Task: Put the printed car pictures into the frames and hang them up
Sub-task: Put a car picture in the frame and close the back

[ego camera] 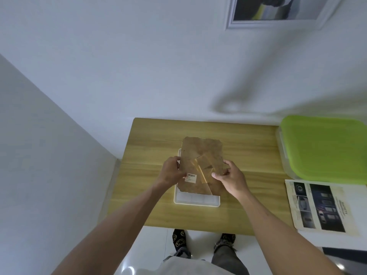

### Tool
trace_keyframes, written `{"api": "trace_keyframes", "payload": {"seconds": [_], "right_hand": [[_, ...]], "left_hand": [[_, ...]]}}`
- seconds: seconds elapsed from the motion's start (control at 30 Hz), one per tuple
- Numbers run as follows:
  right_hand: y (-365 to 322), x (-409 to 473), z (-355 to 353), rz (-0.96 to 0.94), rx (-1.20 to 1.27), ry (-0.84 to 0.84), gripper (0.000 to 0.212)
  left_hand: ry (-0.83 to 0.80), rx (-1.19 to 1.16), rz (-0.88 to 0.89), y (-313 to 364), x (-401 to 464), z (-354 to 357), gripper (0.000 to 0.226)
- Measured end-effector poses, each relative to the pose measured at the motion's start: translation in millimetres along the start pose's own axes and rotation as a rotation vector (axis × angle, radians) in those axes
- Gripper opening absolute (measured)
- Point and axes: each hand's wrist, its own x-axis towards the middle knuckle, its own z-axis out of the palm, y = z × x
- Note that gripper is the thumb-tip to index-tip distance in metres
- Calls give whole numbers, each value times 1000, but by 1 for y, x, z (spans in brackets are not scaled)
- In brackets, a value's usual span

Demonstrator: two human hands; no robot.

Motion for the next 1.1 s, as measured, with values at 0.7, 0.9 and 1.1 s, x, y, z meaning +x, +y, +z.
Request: {"api": "trace_keyframes", "payload": {"seconds": [0.7,0.9,1.1], "right_hand": [[17,-5,22,-55,-297,28,67],[18,-2,25,-33,-309,55,68],[18,-1,27,-26,-337,52,68]], "left_hand": [[-57,173,-9,-24,-8,13,31],[-12,182,17,-26,-12,17,32],[-33,154,-5,-28,-9,15,28]]}}
